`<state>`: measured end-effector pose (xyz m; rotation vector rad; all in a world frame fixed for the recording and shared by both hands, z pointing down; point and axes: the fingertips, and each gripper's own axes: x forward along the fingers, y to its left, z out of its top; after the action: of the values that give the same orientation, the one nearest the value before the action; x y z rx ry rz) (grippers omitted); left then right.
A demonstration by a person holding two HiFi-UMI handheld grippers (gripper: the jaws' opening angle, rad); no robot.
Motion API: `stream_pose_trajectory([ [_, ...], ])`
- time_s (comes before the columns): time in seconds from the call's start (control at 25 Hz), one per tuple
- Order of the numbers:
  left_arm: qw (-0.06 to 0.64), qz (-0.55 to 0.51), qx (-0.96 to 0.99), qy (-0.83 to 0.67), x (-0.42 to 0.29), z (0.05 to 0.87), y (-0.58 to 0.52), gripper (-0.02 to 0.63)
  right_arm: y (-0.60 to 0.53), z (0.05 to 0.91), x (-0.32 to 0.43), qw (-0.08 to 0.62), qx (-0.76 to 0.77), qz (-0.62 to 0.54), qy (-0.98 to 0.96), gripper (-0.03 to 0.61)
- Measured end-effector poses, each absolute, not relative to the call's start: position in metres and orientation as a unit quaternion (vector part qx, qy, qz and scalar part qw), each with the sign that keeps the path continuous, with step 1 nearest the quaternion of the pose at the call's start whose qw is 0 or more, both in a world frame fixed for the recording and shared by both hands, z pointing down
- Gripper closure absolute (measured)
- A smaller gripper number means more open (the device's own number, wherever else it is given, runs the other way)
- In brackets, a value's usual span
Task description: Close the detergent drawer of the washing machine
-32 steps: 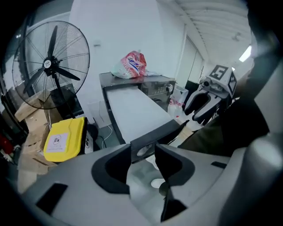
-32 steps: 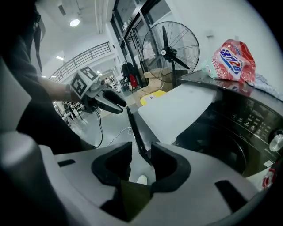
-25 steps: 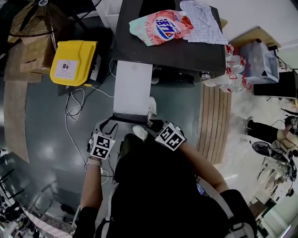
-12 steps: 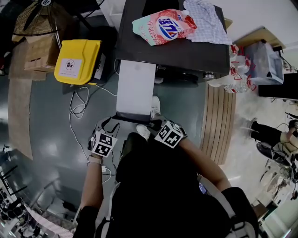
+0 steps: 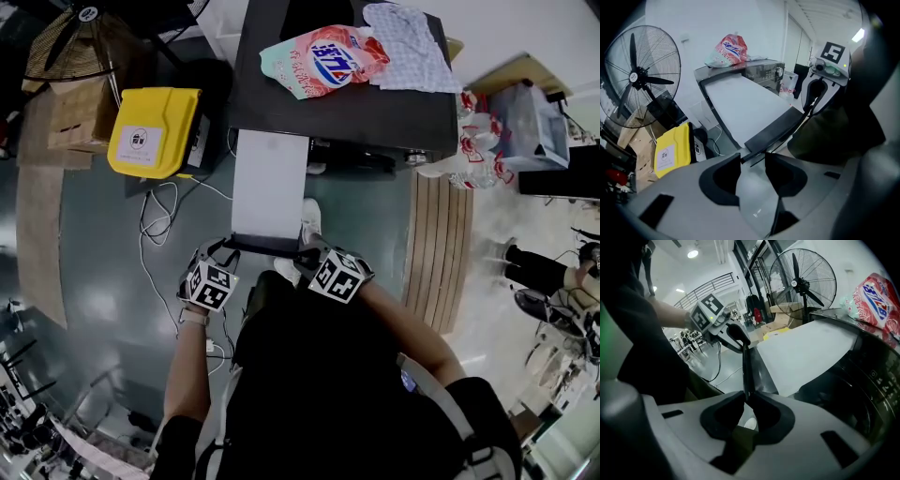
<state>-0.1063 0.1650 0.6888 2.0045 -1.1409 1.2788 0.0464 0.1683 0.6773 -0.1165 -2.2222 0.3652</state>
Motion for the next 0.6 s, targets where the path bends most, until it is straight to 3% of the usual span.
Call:
stream_pose_trajectory([
  [0.6,0.245,0.452,0.747,-0.422,-0.096,0.681,0.161,0.466,0.157,0.667,0.054,0.419,-0.054,0.116,-0.899,0.517],
])
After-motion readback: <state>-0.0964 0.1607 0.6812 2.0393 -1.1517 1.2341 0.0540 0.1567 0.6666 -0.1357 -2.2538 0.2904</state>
